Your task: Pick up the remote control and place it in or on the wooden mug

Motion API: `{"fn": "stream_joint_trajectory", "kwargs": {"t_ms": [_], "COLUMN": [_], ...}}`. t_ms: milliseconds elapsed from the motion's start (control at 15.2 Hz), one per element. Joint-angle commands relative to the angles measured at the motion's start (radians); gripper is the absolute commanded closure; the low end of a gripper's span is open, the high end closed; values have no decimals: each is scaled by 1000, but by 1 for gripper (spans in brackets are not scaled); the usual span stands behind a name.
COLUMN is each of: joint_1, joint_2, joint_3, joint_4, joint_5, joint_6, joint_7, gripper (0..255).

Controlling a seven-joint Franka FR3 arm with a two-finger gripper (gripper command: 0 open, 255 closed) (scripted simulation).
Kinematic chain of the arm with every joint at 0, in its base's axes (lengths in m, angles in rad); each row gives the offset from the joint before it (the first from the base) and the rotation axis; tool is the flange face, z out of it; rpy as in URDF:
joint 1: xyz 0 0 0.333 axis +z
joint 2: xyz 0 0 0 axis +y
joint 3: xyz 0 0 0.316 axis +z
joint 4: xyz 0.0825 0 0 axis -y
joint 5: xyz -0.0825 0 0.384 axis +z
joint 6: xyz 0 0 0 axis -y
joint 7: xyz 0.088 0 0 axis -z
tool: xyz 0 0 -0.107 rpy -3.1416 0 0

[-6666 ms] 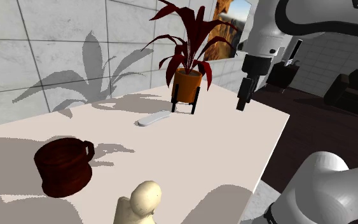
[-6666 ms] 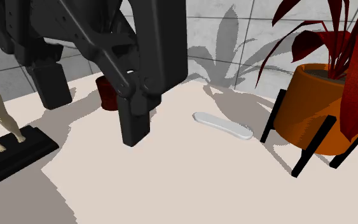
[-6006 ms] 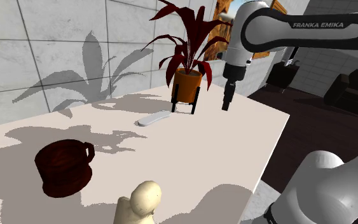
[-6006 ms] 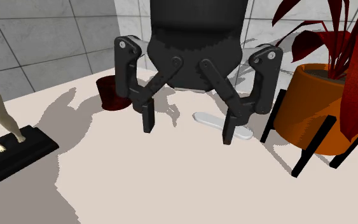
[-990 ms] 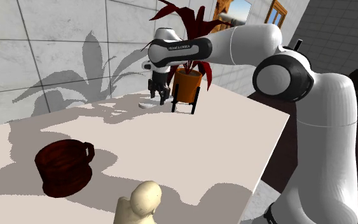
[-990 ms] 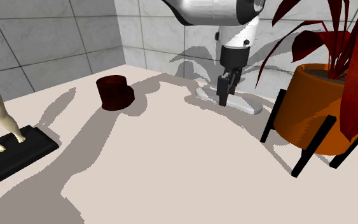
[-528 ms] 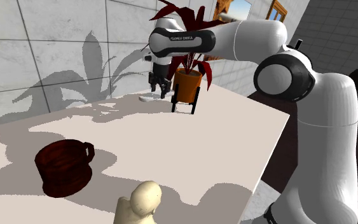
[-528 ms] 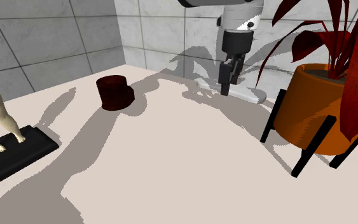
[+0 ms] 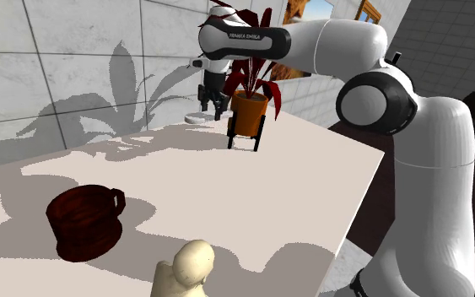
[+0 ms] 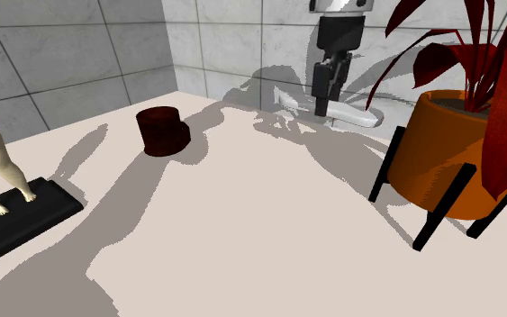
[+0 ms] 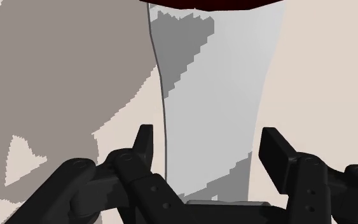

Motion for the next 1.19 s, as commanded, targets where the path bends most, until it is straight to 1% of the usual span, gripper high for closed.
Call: {"fn": "stream_joint_trajectory", "kwargs": {"t_ms": [0,264,528,858,1122], "joint_1": [-2,63,125,200,259], "joint_2": [8,-38,-66,-76,-64], "joint_3": [0,19,42,72,96], "joint_4": [27,-41,-80,-92,-73], "joint_5": [1,-14,-27,-41,-51], "joint_6": [-18,4,15,16,7], "joint_7": [-1,80,163,267,350], "gripper": [255,255,255,255,255]}}
